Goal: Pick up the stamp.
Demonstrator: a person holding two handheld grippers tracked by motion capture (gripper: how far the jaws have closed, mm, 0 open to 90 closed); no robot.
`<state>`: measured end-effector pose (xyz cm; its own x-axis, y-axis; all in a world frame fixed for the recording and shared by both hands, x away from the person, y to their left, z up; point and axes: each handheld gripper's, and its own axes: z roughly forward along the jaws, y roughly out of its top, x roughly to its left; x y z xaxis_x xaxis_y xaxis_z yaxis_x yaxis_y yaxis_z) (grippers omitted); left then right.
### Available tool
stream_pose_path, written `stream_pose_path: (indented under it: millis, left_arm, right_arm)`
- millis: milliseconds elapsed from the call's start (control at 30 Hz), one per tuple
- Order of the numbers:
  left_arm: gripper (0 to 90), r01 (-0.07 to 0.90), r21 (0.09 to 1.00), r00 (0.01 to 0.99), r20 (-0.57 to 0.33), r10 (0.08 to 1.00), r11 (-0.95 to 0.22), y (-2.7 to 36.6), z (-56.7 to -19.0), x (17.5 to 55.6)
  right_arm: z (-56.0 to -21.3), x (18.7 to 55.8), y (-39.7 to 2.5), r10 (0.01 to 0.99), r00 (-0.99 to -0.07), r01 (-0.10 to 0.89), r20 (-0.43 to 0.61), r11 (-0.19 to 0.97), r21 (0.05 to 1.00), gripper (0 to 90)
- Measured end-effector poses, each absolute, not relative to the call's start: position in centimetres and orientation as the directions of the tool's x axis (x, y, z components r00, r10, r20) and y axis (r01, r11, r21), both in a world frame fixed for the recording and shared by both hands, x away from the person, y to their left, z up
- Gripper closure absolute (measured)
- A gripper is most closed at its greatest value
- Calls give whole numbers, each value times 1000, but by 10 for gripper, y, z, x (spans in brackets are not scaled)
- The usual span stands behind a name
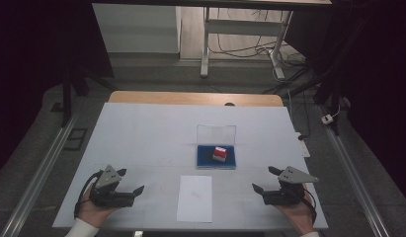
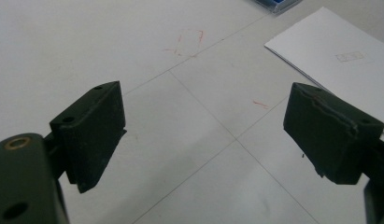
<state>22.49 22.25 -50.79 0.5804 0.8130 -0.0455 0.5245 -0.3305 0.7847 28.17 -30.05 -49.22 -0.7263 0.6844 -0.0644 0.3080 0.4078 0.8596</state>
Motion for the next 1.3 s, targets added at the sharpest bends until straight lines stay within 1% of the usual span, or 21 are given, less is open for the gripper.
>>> stream_pose_path:
  millis: [333, 633, 967, 1300]
  left_arm:
    - [136, 525, 782, 583, -42, 812, -336, 223, -509, 226]
    - [138, 525, 778, 583, -36, 811, -344, 222, -509, 226]
    - [140, 522, 778, 586, -29, 810, -350, 221, -509, 228]
    - [143, 523, 772, 587, -21, 809, -360, 220, -510, 230]
  right_arm:
    - [-491, 282, -305, 679, -732, 307, -55, 401, 863, 177]
    - [-487, 281, -303, 677, -732, 292, -81, 418, 860, 201]
    - [-478, 289, -293, 659, -749, 294, -71, 427, 855, 235]
    - [-469, 298, -278, 639, -767, 303, -64, 448, 841, 240]
